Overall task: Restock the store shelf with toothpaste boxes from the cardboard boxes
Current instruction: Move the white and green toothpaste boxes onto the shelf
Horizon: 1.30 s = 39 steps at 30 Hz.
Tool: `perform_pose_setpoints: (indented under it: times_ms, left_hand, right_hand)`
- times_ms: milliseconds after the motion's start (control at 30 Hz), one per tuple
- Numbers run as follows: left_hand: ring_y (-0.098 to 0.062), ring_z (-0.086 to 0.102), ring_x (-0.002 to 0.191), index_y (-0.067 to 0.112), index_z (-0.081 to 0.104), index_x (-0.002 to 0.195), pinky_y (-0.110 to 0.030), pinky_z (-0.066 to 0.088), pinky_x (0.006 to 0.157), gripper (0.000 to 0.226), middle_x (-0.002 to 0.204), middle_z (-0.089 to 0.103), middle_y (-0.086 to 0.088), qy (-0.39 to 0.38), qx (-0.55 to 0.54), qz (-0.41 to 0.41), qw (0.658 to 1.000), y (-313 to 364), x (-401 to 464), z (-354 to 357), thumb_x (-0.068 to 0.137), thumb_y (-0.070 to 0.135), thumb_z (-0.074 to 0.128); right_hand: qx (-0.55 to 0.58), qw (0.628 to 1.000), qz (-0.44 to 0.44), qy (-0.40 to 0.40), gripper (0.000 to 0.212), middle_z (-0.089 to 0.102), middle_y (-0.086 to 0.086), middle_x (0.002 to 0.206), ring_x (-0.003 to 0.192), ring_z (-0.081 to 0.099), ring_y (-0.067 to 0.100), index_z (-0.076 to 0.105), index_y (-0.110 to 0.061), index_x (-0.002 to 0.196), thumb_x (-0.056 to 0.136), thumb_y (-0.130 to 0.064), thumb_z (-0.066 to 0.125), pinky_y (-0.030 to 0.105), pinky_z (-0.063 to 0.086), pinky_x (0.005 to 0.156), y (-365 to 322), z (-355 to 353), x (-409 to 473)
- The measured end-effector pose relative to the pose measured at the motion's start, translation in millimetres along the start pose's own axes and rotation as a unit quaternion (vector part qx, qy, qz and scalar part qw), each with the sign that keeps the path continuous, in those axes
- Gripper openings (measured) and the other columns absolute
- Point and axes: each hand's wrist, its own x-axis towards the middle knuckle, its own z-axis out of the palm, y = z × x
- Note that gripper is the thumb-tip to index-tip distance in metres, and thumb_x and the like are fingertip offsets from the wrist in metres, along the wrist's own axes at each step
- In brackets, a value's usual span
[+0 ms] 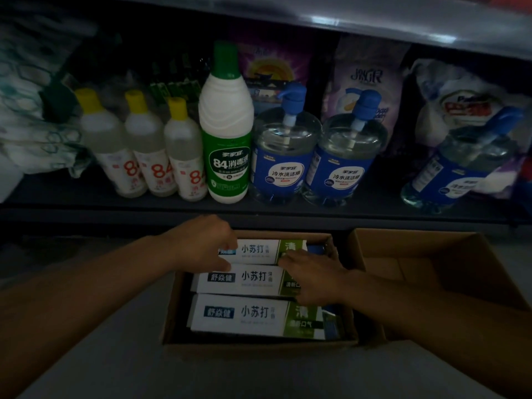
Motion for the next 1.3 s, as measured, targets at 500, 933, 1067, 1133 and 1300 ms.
perform_pose_setpoints:
  times_ms: [500,933,1067,1133,1300]
  left_hand:
    - [-0.007,0.060,0.094,0.022,0.068,0.113,-0.026,0.050,0.080,0.034,0.110,0.067,0.006,-0.001,-0.032,-0.002,0.999,5,-14,-36,0.084,0.038,0.069]
    - [-0.010,0.063,0.097,0.014,0.062,0.123,-0.019,0.049,0.080,0.048,0.113,0.067,0.001,0.060,-0.025,-0.008,0.998,48,-69,-230,0.084,0.043,0.068]
    - [-0.007,0.067,0.095,0.014,0.066,0.118,-0.030,0.054,0.086,0.043,0.111,0.071,0.005,0.075,-0.051,0.012,0.996,54,-86,-283,0.083,0.039,0.071]
    - [-0.006,0.068,0.092,0.014,0.068,0.113,-0.028,0.055,0.085,0.036,0.105,0.073,0.007,0.094,-0.062,0.010,0.994,50,-91,-304,0.084,0.035,0.071]
    - [-0.004,0.068,0.086,0.010,0.071,0.110,-0.018,0.053,0.076,0.027,0.099,0.074,0.004,0.127,-0.115,-0.001,0.985,47,-93,-344,0.087,0.022,0.069]
  right_hand:
    - [-0.055,0.998,-0.001,0.038,0.073,0.045,0.005,0.131,0.117,0.046,0.021,0.041,-0.014,0.136,0.076,-0.041,0.072,0.036,0.043,0.096,-1,-50,-26]
    - [-0.172,0.951,-0.006,0.257,0.063,0.048,0.001,0.121,0.109,0.051,0.021,0.046,-0.018,0.127,0.072,-0.042,0.067,0.038,0.049,0.082,-11,-239,-133]
    - [-0.228,0.920,0.007,0.319,0.065,0.053,0.001,0.117,0.102,0.056,0.022,0.052,-0.018,0.122,0.064,-0.042,0.071,0.036,0.051,0.073,-12,-292,-159]
    - [-0.243,0.903,0.013,0.353,0.066,0.058,0.001,0.104,0.089,0.061,0.023,0.057,-0.017,0.114,0.054,-0.041,0.069,0.035,0.051,0.055,-9,-312,-167]
    - [-0.260,0.866,0.008,0.427,0.060,0.058,0.001,0.099,0.081,0.059,0.021,0.058,-0.015,0.109,0.056,-0.042,0.066,0.035,0.050,0.045,-3,-348,-174]
